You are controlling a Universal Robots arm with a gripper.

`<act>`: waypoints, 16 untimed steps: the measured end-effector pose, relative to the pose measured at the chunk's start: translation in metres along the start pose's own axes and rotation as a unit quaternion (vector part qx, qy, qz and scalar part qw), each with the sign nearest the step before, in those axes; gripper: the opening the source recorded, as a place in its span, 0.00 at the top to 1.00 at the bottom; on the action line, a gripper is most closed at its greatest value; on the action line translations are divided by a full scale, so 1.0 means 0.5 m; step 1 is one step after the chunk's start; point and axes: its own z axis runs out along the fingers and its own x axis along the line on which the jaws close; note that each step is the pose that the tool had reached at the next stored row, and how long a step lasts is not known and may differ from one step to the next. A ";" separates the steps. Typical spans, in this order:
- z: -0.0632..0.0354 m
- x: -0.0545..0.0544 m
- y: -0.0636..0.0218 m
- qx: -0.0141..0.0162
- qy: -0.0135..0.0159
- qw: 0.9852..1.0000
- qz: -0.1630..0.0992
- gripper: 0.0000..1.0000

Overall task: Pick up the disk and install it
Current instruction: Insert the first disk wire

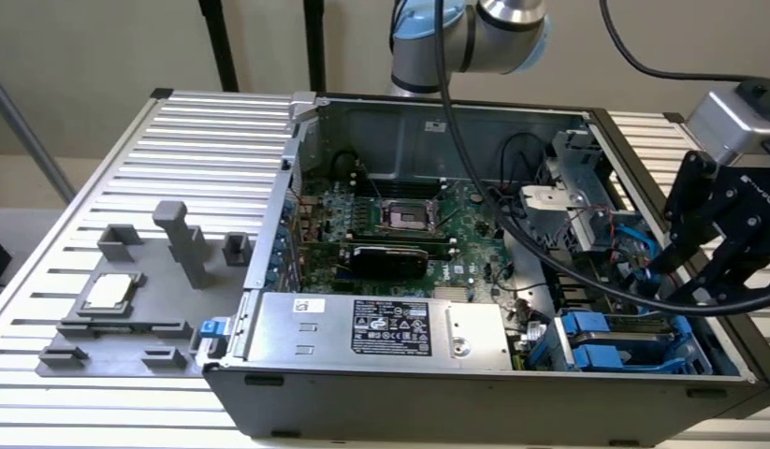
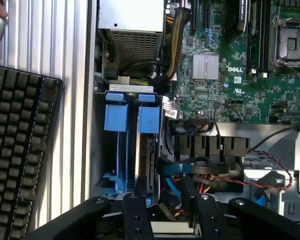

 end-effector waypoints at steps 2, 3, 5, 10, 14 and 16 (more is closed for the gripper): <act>0.007 -0.004 0.000 0.000 0.003 1.000 -0.001 0.59; 0.010 -0.006 -0.001 0.000 0.003 1.000 -0.001 0.59; 0.018 -0.011 -0.001 0.000 0.004 1.000 -0.002 0.59; 0.029 -0.023 -0.001 0.000 0.004 1.000 -0.004 0.51; 0.031 -0.024 0.015 0.000 0.005 1.000 -0.007 0.34; 0.032 -0.025 0.027 0.000 0.005 1.000 -0.008 0.28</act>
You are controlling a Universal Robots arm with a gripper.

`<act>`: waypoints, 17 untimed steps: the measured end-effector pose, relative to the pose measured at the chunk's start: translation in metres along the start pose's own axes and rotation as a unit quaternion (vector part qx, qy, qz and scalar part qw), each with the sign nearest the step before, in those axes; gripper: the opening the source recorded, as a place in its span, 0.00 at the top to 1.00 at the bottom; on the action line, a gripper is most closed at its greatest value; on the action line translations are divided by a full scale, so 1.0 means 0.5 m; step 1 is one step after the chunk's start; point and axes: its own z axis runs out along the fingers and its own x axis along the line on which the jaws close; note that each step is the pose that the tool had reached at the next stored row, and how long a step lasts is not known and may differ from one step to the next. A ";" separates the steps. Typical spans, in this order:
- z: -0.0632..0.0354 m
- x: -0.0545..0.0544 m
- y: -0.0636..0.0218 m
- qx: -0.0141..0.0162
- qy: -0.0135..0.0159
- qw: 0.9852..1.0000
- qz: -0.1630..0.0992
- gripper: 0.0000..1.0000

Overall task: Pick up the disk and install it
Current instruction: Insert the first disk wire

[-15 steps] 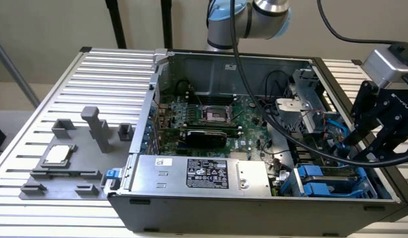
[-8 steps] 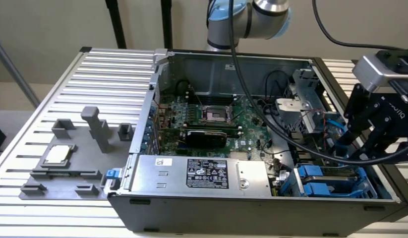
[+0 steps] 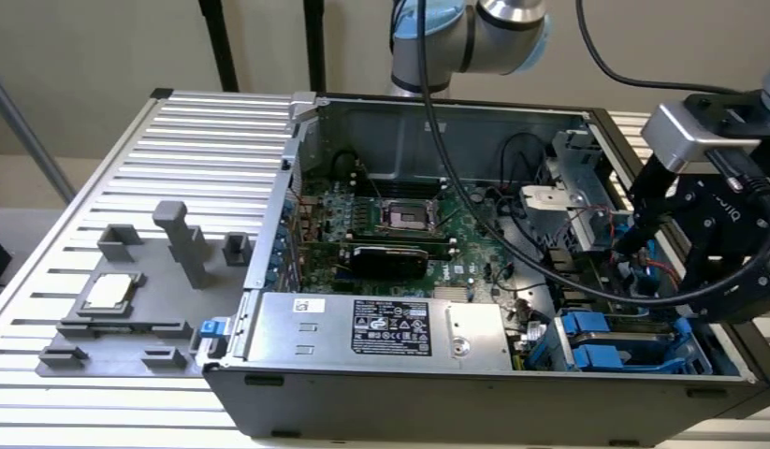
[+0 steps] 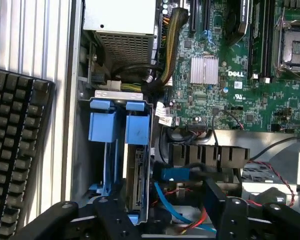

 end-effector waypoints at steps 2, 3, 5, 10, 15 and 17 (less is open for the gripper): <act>0.001 0.001 0.011 0.000 0.000 1.000 0.000 0.17; 0.001 0.003 0.015 0.000 0.000 1.000 0.000 0.17; 0.001 0.007 0.018 0.000 0.000 1.000 0.000 0.11; -0.002 0.017 -0.004 -0.007 0.000 1.000 0.000 0.05; -0.007 0.031 -0.027 -0.018 -0.001 1.000 0.000 0.05; -0.007 0.043 -0.027 -0.023 -0.001 1.000 0.001 0.05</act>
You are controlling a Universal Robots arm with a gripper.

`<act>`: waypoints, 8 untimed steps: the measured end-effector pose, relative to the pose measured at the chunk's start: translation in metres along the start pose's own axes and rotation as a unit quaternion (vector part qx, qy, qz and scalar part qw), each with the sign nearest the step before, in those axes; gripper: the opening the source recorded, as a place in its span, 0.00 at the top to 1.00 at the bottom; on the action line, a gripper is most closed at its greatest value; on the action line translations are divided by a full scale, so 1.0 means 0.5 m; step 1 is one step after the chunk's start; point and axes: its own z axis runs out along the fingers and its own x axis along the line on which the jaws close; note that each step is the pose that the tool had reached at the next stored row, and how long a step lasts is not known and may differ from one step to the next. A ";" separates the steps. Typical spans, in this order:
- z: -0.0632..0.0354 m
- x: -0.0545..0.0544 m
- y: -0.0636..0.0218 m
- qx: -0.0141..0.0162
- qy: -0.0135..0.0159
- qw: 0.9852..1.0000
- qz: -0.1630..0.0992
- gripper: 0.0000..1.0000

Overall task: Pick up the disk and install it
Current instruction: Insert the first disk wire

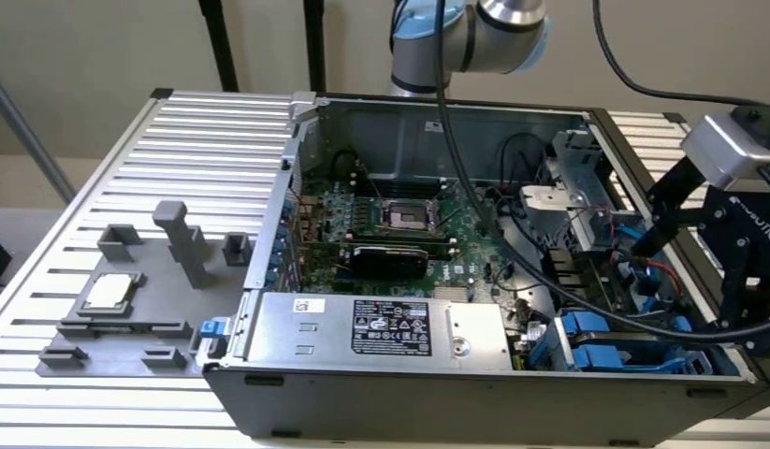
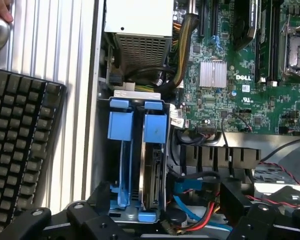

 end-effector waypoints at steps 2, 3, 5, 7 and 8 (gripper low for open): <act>-0.001 0.011 -0.001 -0.004 0.000 1.000 0.000 0.06; -0.001 0.015 -0.004 -0.006 -0.001 1.000 0.000 0.13; -0.002 0.016 -0.010 -0.008 -0.001 1.000 0.000 0.25; 0.000 0.016 -0.014 -0.008 -0.001 1.000 0.000 0.25; 0.001 0.015 -0.015 -0.009 -0.001 1.000 0.000 0.32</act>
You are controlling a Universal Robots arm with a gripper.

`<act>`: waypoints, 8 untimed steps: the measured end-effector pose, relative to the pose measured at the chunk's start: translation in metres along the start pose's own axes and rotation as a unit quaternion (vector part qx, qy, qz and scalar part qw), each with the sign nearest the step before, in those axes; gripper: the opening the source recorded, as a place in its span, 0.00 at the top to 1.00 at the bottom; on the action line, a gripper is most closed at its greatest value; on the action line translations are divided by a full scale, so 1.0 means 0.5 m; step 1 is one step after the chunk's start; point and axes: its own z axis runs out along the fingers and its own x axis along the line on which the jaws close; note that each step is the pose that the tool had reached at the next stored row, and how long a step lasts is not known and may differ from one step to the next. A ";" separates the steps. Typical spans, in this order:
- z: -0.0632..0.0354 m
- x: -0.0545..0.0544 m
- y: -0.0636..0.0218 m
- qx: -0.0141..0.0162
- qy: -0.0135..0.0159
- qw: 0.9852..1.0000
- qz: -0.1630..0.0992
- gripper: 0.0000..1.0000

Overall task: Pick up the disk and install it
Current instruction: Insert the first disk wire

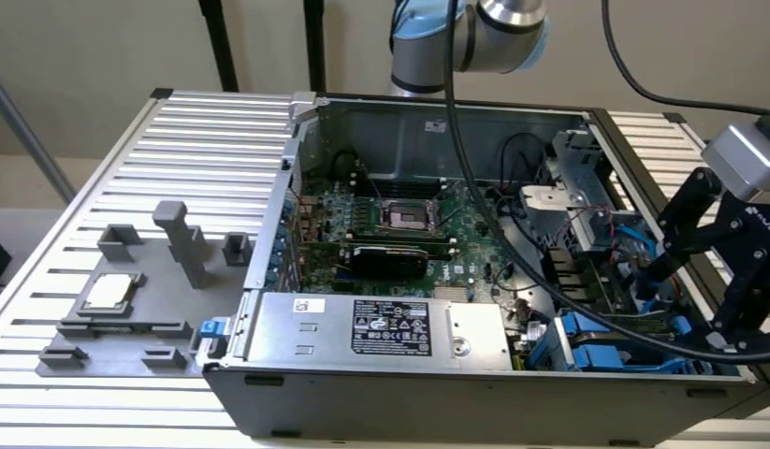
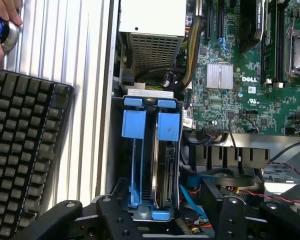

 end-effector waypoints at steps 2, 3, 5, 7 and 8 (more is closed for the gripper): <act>0.003 -0.004 -0.002 0.000 0.000 1.000 0.000 0.32; 0.004 -0.010 -0.003 0.000 0.000 1.000 0.000 0.32; 0.007 -0.024 -0.006 0.000 0.001 1.000 0.000 0.32; 0.012 -0.034 -0.007 0.000 0.002 1.000 0.000 0.32; 0.014 -0.036 -0.007 0.000 0.003 1.000 0.000 0.32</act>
